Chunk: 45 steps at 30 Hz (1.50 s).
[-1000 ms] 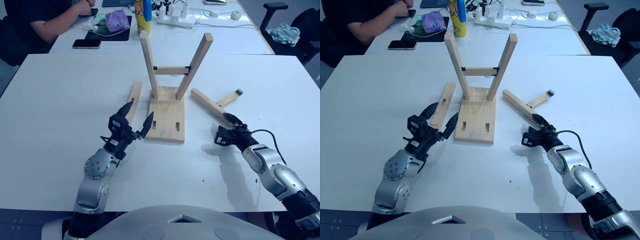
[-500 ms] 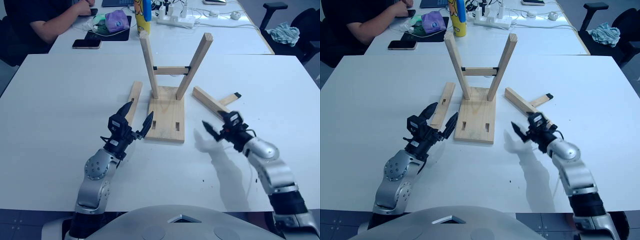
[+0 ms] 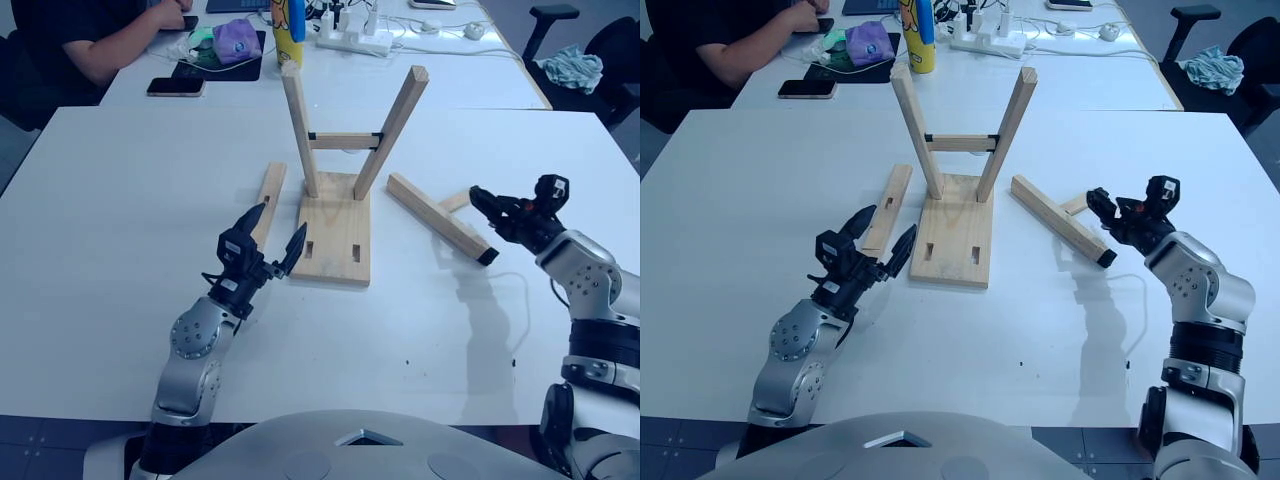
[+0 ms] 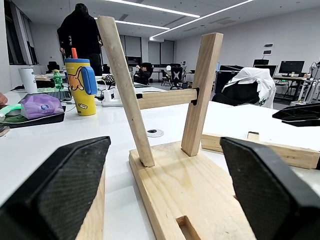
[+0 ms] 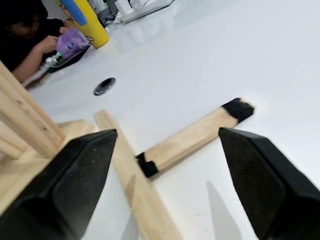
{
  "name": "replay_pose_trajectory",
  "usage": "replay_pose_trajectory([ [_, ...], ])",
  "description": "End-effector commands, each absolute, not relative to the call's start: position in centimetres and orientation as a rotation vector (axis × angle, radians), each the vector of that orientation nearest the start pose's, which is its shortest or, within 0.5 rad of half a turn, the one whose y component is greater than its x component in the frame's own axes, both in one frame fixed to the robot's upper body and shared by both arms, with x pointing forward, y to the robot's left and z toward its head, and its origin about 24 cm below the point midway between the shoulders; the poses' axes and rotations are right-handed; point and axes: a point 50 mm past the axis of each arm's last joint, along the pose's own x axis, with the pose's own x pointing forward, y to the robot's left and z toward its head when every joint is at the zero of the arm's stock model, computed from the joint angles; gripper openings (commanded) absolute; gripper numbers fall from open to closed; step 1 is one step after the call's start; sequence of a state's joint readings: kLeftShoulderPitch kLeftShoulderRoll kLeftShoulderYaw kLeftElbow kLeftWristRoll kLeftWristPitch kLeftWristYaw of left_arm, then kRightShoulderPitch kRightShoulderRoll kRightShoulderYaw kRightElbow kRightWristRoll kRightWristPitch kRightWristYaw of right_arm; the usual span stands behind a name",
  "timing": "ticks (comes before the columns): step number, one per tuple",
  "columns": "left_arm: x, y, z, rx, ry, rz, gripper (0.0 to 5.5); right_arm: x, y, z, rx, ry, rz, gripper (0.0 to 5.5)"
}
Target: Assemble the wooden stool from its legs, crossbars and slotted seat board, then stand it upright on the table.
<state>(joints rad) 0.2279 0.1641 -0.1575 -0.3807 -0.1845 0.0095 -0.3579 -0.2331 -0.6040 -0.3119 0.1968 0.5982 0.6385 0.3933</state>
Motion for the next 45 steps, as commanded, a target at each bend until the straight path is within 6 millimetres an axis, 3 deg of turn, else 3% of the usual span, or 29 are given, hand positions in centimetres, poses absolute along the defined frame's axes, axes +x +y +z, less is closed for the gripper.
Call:
replay_pose_trajectory([
  [1, 20.3, 12.7, 7.9, -0.032, -0.138, -0.517, 4.07, 27.0, -30.4, 8.0, 0.12, 0.364, 0.15, 3.79],
  [26, 20.3, 12.9, 8.2, -0.024, -0.145, -0.506, 4.07, 26.4, -29.2, 6.1, -0.15, 0.45, 0.217, 3.79],
  [45, 20.5, 13.4, 8.5, -0.012, -0.146, -0.51, 4.07, 23.6, -27.8, 4.3, -0.51, 0.463, 0.308, 3.79],
])
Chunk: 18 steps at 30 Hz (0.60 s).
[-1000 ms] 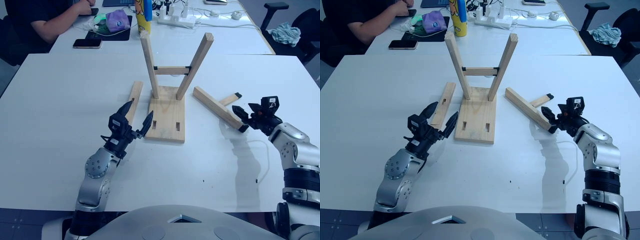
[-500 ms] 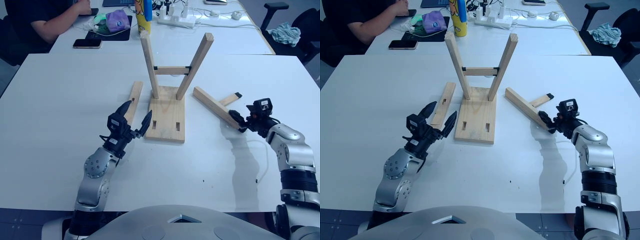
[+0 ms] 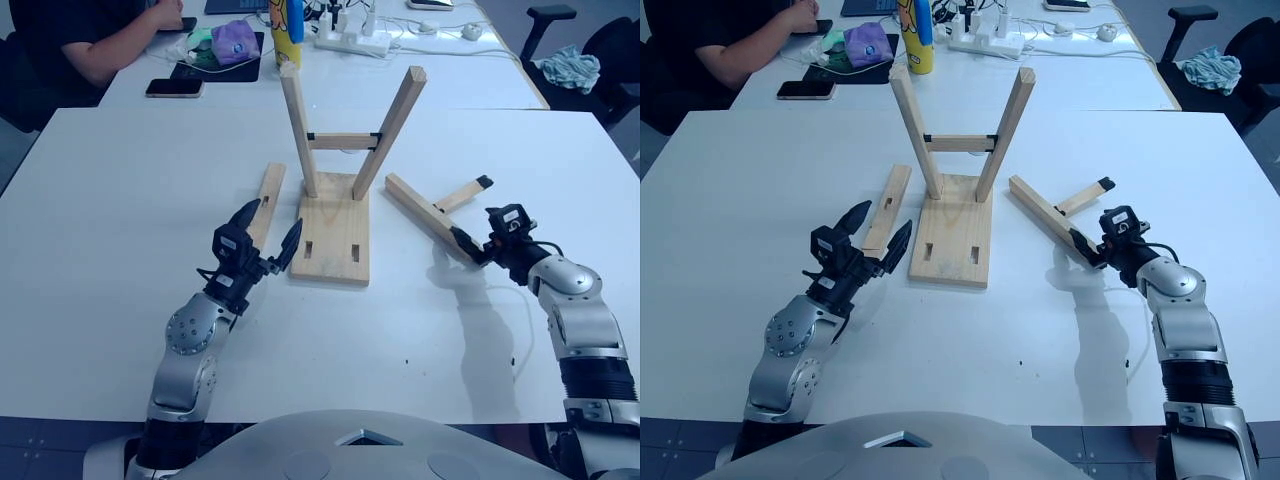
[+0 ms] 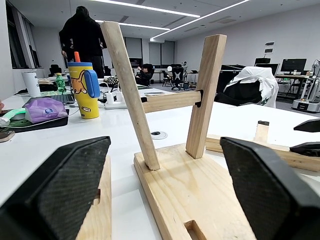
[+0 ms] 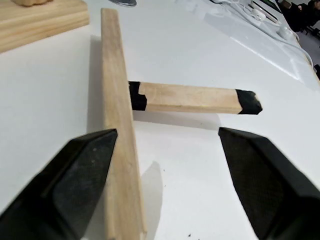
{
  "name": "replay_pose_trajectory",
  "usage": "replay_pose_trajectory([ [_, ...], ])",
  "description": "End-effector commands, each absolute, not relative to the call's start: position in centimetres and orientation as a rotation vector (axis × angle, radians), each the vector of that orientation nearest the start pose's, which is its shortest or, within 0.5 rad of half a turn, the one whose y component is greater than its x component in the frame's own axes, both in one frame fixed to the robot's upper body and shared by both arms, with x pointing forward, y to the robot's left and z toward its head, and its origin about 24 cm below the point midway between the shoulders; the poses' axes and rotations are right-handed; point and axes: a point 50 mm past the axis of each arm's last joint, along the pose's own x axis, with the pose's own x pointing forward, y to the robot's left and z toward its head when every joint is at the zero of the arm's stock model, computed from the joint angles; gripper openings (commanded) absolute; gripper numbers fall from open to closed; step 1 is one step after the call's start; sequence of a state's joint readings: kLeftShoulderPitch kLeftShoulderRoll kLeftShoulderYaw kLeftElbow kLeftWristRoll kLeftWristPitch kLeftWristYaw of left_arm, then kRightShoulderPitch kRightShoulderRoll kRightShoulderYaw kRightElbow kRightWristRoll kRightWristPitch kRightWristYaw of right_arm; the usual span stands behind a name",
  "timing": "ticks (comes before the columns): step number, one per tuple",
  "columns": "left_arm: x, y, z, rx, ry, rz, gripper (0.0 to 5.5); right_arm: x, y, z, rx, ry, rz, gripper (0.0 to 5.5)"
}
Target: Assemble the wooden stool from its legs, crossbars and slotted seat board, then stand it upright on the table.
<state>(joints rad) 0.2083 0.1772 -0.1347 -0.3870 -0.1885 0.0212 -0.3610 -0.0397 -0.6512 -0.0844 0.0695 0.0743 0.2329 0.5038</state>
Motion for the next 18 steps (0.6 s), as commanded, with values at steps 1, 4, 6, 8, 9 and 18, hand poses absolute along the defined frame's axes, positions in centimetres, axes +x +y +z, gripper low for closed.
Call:
replay_pose_trajectory([
  [1, 20.5, 13.4, 8.5, -0.012, -0.145, -0.512, 4.07, 23.4, -27.6, 4.1, -0.507, 0.467, 0.303, 3.79],
  [4, 20.5, 13.4, 8.5, -0.011, -0.143, -0.518, 4.07, 23.0, -27.2, 3.4, -0.505, 0.494, 0.302, 3.79],
  [6, 20.5, 13.5, 8.5, -0.01, -0.14, -0.522, 4.07, 22.7, -27.1, 2.8, -0.501, 0.511, 0.294, 3.79],
  [8, 20.6, 13.5, 8.5, -0.009, -0.138, -0.527, 4.07, 22.4, -27.1, 2.3, -0.511, 0.53, 0.292, 3.79],
  [9, 20.7, 13.5, 8.5, -0.008, -0.138, -0.529, 4.07, 22.2, -27.1, 2.1, -0.507, 0.537, 0.292, 3.79],
  [18, 20.5, 13.4, 8.5, -0.004, -0.155, -0.484, 4.07, 23.2, -26.4, 3.5, -0.433, 0.342, 0.414, 3.79],
])
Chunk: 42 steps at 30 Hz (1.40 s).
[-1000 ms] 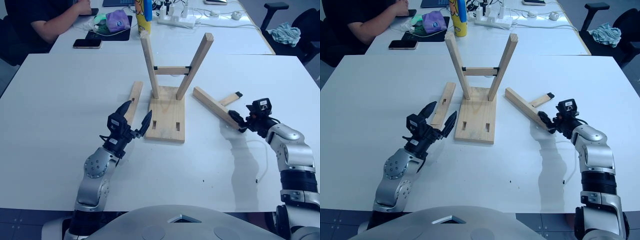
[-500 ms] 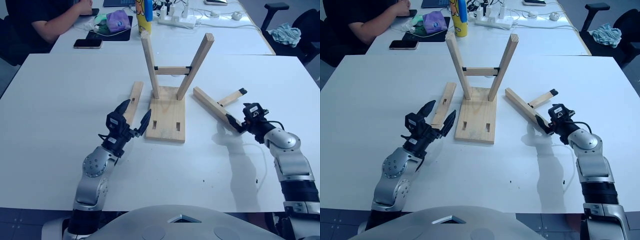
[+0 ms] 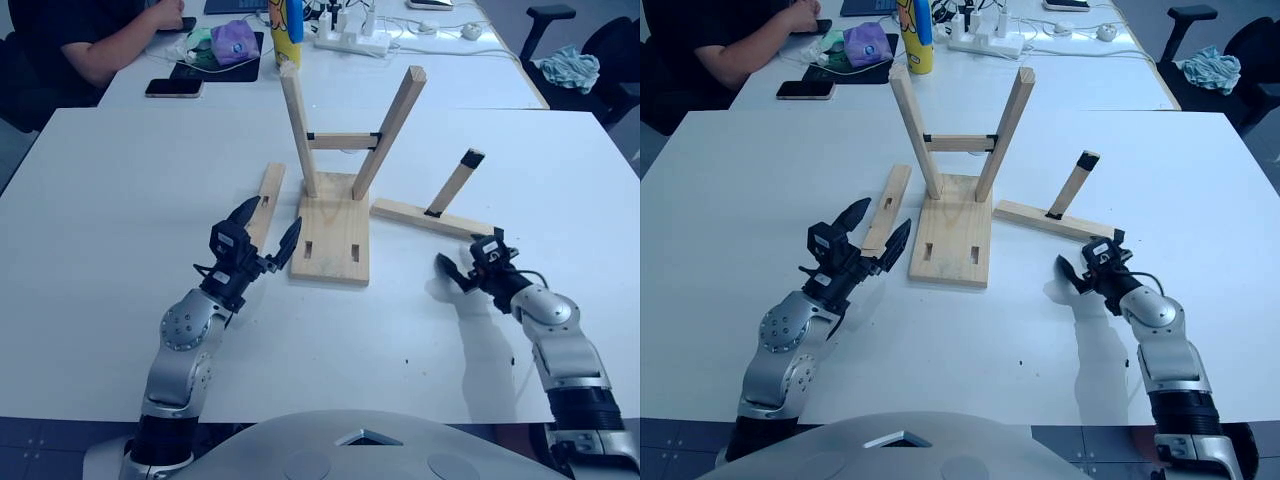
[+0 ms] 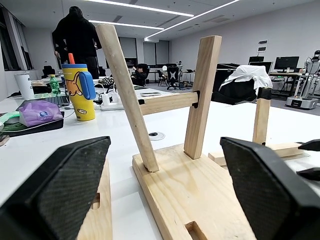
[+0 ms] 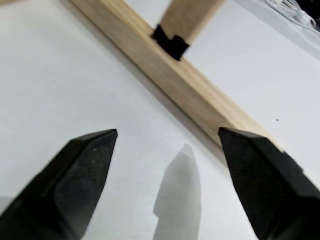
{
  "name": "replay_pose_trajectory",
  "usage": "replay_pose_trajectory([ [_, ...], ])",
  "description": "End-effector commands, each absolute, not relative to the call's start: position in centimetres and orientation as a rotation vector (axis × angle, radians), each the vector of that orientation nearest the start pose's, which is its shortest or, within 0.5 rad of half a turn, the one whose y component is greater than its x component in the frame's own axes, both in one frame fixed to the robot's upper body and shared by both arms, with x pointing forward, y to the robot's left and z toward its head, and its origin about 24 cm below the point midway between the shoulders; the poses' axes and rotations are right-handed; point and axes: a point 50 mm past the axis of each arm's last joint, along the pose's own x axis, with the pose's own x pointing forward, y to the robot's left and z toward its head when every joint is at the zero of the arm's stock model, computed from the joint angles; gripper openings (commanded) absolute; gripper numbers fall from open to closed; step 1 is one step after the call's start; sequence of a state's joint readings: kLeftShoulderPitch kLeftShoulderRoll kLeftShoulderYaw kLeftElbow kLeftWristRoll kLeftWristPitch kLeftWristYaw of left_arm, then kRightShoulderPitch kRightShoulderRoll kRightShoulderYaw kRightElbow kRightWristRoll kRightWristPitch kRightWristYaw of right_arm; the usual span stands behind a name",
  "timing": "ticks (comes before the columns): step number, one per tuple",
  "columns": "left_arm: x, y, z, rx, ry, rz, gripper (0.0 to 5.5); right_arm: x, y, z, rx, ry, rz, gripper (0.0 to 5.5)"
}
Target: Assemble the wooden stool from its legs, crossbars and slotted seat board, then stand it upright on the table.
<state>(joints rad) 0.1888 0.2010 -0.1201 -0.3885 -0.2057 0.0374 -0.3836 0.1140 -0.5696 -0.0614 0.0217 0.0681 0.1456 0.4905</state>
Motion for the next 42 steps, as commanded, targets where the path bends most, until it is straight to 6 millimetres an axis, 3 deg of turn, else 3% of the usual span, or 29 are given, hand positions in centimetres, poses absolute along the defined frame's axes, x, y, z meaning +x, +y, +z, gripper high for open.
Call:
replay_pose_trajectory([
  [1, 20.3, 13.4, 8.3, -0.007, -0.155, -0.465, 4.07, 23.8, -26.4, 3.8, -0.435, 0.325, 0.426, 3.79],
  [5, 20.5, 13.2, 8.1, -0.008, -0.156, -0.461, 4.07, 25.1, -26.5, 4.6, -0.424, 0.259, 0.435, 3.79],
  [16, 21.8, 13.5, 8.8, 0.012, -0.171, -0.538, 4.07, 25.6, -28.1, 7.9, -0.477, 0.213, 0.511, 3.79],
  [21, 21.3, 13.4, 8.5, 0.003, -0.159, -0.524, 4.07, 28.2, -28.8, 10.2, -0.531, 0.274, 0.629, 3.79],
  [25, 21.4, 13.3, 8.5, -0.003, -0.163, -0.517, 4.07, 30.7, -29.7, 11.1, -0.589, 0.424, 0.749, 3.79],
  [29, 21.5, 13.3, 8.7, 0.001, -0.166, -0.515, 4.07, 31.9, -30.2, 11.5, -0.585, 0.536, 0.827, 3.79],
  [34, 21.4, 13.6, 8.6, 0.005, -0.155, -0.519, 4.07, 31.5, -31.3, 11.6, -0.596, 0.654, 0.88, 3.79],
  [42, 21.4, 13.3, 8.5, 0.001, -0.152, -0.535, 4.07, 31.1, -31.6, 10.1, -0.627, 0.69, 0.879, 3.79],
])
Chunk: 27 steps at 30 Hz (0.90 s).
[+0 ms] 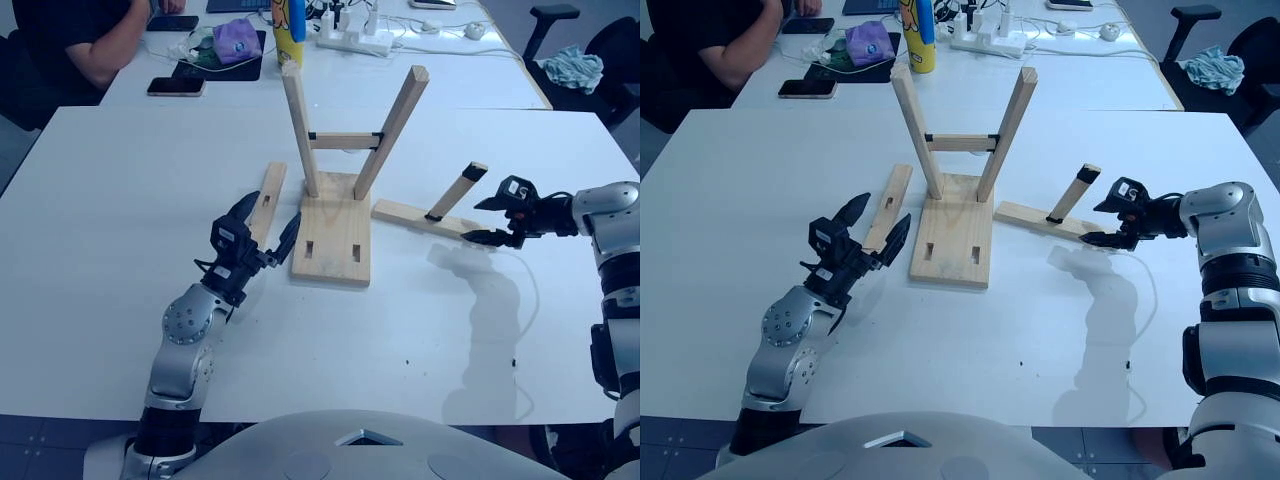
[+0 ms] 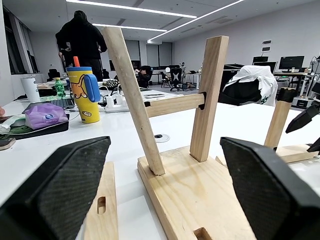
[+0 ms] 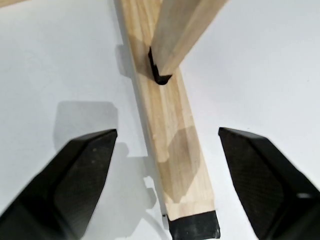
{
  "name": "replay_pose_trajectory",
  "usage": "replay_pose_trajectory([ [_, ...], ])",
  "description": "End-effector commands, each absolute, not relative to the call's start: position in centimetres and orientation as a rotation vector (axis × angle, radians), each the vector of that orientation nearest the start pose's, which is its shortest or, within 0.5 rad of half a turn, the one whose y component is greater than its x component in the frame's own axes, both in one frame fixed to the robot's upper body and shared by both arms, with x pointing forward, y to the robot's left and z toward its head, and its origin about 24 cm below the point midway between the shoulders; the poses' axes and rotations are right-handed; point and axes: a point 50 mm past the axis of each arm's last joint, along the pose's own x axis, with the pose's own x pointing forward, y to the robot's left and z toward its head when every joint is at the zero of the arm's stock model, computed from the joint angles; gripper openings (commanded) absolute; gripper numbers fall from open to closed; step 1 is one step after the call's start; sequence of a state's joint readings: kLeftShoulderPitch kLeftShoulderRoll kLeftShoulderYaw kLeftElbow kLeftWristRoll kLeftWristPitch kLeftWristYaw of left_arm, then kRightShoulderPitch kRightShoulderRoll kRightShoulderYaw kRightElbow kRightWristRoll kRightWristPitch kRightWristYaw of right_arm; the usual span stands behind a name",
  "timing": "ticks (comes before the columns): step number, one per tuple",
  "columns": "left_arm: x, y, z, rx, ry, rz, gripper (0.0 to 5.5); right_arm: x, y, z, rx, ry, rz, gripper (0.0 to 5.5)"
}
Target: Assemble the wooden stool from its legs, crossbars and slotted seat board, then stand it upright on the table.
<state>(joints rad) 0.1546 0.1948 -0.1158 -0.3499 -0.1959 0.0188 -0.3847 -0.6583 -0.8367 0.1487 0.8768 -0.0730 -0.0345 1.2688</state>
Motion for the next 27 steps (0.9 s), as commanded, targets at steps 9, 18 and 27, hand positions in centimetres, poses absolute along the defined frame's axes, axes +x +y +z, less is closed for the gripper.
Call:
replay_pose_trajectory([
  [9, 21.9, 13.3, 8.7, 0.01, -0.149, -0.577, 4.07, 30.8, -31.6, 8.1, -0.656, 0.71, 0.85, 3.79],
  [18, 22.3, 13.2, 8.8, 0.021, -0.14, -0.608, 4.07, 30.8, -31.4, 6.3, -0.631, 0.779, 0.824, 3.6],
  [27, 22.7, 13.3, 8.8, 0.028, -0.138, -0.614, 4.07, 29.2, -32.4, 5.0, -0.565, 0.993, 0.881, 2.42],
])
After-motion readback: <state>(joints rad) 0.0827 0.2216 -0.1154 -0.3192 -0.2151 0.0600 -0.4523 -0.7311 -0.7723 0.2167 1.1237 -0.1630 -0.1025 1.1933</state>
